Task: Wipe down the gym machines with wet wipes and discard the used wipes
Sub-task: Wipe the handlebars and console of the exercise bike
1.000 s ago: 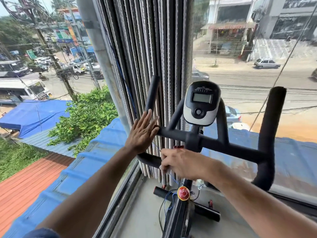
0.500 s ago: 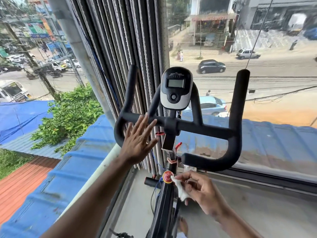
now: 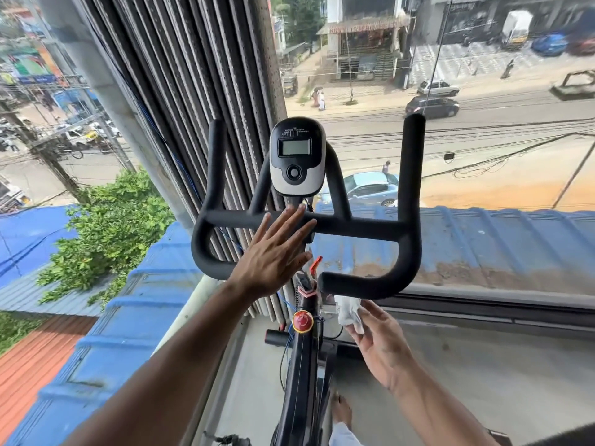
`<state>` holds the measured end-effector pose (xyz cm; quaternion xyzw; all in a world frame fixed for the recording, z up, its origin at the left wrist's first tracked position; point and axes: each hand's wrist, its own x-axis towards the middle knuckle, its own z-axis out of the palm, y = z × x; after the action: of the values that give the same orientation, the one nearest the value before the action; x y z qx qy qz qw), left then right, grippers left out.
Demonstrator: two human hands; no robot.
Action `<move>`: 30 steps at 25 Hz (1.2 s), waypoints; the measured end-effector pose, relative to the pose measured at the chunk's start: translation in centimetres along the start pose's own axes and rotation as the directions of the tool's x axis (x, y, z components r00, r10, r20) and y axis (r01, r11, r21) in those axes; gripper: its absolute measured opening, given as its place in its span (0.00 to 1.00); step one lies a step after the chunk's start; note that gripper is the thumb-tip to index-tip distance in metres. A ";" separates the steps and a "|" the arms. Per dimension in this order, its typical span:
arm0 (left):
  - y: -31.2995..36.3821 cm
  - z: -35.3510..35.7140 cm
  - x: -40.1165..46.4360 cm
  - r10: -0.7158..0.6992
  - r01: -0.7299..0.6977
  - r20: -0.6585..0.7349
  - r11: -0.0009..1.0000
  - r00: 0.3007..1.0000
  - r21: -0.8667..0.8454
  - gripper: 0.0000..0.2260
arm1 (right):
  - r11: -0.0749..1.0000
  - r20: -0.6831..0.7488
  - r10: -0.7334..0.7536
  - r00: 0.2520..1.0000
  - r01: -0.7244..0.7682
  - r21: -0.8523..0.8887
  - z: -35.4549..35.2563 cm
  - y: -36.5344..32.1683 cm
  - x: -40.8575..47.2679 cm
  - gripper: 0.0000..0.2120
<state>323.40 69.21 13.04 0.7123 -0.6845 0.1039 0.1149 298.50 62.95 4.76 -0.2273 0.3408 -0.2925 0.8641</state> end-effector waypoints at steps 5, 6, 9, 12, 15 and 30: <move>0.5 0.2 1.8 0.044 -0.046 0.033 0.998 0.998 0.037 0.29 | 0.986 0.225 0.004 0.974 0.034 -0.162 3.1 -0.7 2.4 0.06; 0.4 0.3 1.9 0.032 -0.033 0.027 0.999 0.999 0.030 0.29 | 0.989 0.258 0.016 0.966 0.023 -0.145 3.2 -0.8 2.8 0.07; 0.4 0.7 1.7 0.010 -0.011 0.011 0.999 1.000 0.040 0.29 | 0.997 0.317 0.040 0.947 -0.018 -0.072 3.3 -0.9 3.2 0.14; 0.7 0.7 1.6 0.000 0.000 0.001 0.999 1.000 0.039 0.29 | 0.996 0.342 0.012 0.940 0.017 -0.084 1.8 -1.6 3.6 0.13; 0.6 0.7 1.6 0.001 -0.001 -0.003 0.999 1.000 0.036 0.28 | 1.000 0.324 -0.013 0.946 0.015 -0.002 -1.3 -3.6 3.8 0.11; 6.1 1.5 3.1 -0.309 0.306 0.008 0.938 0.951 -0.160 0.31 | 0.994 0.395 0.070 0.916 -0.033 -0.099 -0.9 -4.2 3.6 0.15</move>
<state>317.39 65.58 12.69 0.7982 -0.5698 0.0357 0.1923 298.57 57.38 5.00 -0.3119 0.1768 -0.2015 0.9115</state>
